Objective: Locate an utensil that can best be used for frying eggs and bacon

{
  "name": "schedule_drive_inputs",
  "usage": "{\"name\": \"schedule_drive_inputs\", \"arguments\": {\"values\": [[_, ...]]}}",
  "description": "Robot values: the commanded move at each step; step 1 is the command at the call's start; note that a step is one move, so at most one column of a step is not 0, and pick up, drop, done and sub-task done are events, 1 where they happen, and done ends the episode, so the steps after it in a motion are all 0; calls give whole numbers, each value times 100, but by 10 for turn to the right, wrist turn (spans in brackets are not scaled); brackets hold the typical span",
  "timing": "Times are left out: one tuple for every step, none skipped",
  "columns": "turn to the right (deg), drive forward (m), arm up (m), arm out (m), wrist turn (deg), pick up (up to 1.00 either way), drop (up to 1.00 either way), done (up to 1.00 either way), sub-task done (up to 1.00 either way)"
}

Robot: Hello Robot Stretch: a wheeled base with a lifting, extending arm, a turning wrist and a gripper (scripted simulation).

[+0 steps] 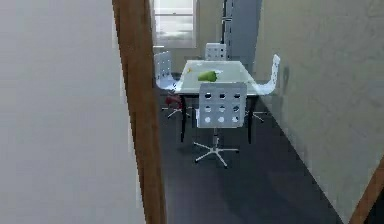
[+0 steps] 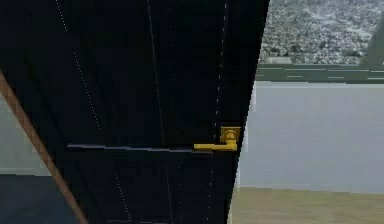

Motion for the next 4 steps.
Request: {"name": "schedule_drive_inputs", "arguments": {"values": [[0, 5, 0, 0, 0, 0, 0, 0, 0], [330, 0, 0, 0, 0, 0, 0, 0, 0], [0, 55, 0, 0, 0, 0, 0, 0, 0], [-450, 0, 0, 0, 0, 0, 0, 0, 0]]}}
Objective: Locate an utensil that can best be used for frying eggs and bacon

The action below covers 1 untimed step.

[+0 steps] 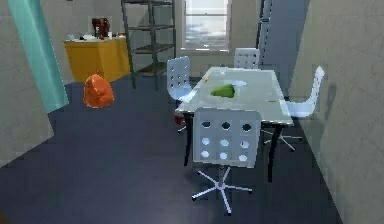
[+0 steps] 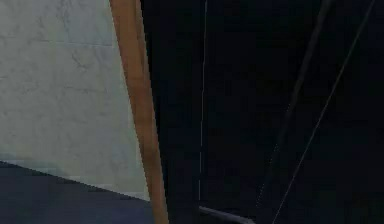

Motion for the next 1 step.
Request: {"name": "schedule_drive_inputs", "arguments": {"values": [[-150, 0, 0, 0, 0, 0, 0, 0, 0]]}}
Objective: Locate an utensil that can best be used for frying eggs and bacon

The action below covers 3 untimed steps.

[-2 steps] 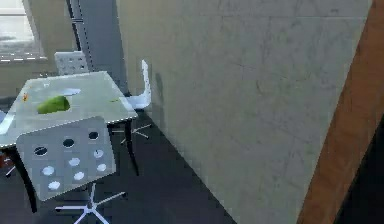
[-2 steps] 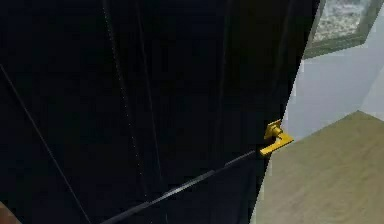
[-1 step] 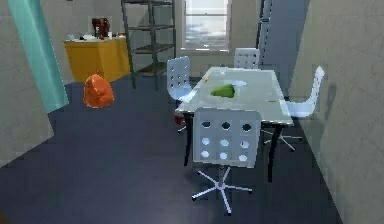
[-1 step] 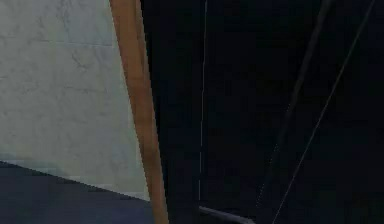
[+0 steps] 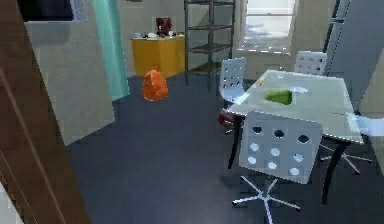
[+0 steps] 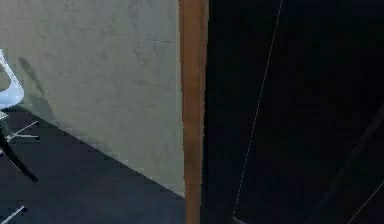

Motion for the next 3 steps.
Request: {"name": "schedule_drive_inputs", "arguments": {"values": [[0, 40, 0, 0, 0, 0, 0, 0, 0], [0, 100, 0, 0, 0, 0, 0, 0, 0], [0, 100, 0, 0, 0, 0, 0, 0, 0]]}}
